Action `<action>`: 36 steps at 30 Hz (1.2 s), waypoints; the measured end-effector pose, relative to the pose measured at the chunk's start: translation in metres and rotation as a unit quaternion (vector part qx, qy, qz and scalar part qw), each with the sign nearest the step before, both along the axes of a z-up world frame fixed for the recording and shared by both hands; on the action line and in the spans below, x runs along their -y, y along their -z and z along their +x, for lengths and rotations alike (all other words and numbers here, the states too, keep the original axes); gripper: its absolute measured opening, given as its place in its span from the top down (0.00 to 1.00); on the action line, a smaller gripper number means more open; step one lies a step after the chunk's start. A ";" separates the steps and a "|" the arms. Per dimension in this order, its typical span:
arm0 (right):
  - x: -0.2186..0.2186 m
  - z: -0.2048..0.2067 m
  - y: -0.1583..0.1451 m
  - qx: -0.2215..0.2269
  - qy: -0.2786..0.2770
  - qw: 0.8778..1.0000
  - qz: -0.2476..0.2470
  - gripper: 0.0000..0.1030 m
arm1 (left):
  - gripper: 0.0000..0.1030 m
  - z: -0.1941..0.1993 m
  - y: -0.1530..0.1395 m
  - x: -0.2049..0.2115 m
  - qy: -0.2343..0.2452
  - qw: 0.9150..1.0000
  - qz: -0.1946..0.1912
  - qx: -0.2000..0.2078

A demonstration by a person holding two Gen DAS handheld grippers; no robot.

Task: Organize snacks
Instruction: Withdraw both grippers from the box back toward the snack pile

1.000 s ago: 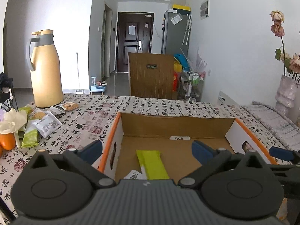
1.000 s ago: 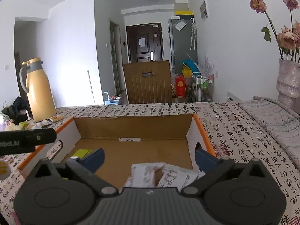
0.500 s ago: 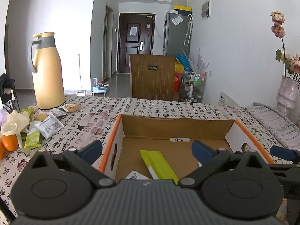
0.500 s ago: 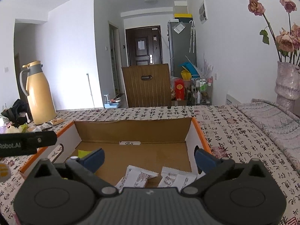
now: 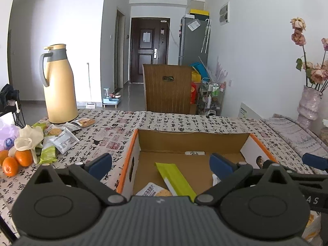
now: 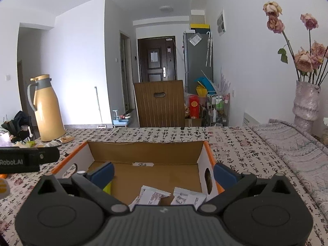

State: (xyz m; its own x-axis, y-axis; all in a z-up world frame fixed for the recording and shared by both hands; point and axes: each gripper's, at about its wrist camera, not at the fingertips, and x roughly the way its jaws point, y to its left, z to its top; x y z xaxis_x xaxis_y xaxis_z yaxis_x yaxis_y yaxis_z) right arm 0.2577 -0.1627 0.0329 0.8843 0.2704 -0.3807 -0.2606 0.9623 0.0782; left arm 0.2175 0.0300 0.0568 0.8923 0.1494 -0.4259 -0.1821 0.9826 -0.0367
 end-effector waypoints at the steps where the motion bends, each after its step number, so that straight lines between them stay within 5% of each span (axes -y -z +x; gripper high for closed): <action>1: 0.002 -0.004 0.000 0.001 0.000 1.000 0.001 0.00 | 0.00 -0.004 0.000 0.000 0.001 1.000 0.001 0.000; 15: 0.028 -0.065 0.011 -0.005 -0.001 1.000 0.001 0.00 | 0.00 -0.053 0.011 -0.003 0.008 1.000 -0.008 -0.013; 36: 0.061 -0.126 0.052 -0.037 0.023 0.999 -0.003 0.00 | 0.00 -0.106 0.064 -0.016 0.002 0.999 -0.016 -0.034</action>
State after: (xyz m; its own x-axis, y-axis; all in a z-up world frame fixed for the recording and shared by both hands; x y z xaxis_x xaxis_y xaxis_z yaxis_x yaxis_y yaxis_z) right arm 0.1319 -0.2238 -0.0192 0.8649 0.2272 -0.4475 -0.2091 0.9737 0.0903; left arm 0.1119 0.0461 -0.0068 0.8616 0.1305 -0.4905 -0.1807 0.9819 -0.0562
